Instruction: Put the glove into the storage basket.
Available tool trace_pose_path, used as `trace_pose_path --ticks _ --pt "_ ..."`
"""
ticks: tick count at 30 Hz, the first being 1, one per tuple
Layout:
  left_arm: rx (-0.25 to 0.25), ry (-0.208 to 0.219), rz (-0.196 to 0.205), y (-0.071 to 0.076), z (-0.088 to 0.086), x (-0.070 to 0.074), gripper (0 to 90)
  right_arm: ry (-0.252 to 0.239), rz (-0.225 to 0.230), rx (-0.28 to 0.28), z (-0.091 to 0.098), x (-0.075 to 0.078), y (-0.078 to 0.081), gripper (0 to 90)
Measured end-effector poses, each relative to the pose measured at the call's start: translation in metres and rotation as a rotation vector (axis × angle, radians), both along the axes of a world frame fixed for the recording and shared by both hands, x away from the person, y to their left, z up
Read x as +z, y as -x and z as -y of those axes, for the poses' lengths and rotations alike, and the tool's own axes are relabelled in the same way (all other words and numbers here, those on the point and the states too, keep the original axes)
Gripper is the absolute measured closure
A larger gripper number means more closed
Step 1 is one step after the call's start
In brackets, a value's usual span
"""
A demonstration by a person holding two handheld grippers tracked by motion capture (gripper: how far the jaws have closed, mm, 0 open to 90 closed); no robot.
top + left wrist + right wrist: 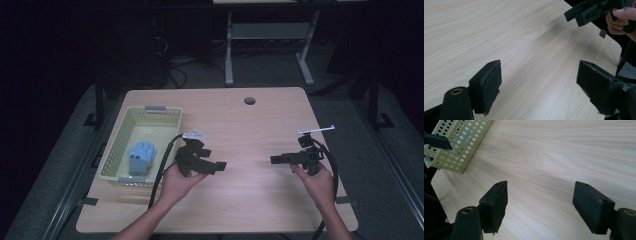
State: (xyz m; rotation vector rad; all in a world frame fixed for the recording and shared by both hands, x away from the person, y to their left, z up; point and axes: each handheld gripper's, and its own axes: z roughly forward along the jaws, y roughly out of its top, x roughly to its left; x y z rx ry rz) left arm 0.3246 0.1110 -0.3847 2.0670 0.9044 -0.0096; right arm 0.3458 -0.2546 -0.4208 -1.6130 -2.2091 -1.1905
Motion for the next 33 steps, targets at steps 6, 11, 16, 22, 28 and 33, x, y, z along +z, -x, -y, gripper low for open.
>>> trace_pose_path --ticks 6,11,16,22,28,33 --pt "0.001 0.009 -0.005 0.006 0.0 -0.01 19.8 -0.006 -0.01 -0.006 0.007 -0.009 0.007 27.8" --pt "0.003 0.028 -0.013 0.011 -0.001 -0.017 19.8 -0.012 -0.013 -0.017 0.01 -0.015 0.014 27.8" --pt "-0.001 0.03 -0.014 0.018 -0.003 -0.025 19.9 -0.009 -0.011 -0.016 0.013 -0.016 0.021 27.5" --pt "-0.002 0.032 0.002 0.028 -0.002 -0.037 19.8 -0.01 0.017 -0.017 0.017 -0.018 0.03 27.6" --pt "-0.006 0.041 0.018 0.038 -0.003 -0.049 20.6 0.003 0.071 -0.025 0.015 -0.032 0.047 28.2" --pt "-0.017 0.056 0.017 0.043 -0.004 -0.052 21.2 -0.012 0.114 0.01 0.009 -0.027 0.056 26.7"
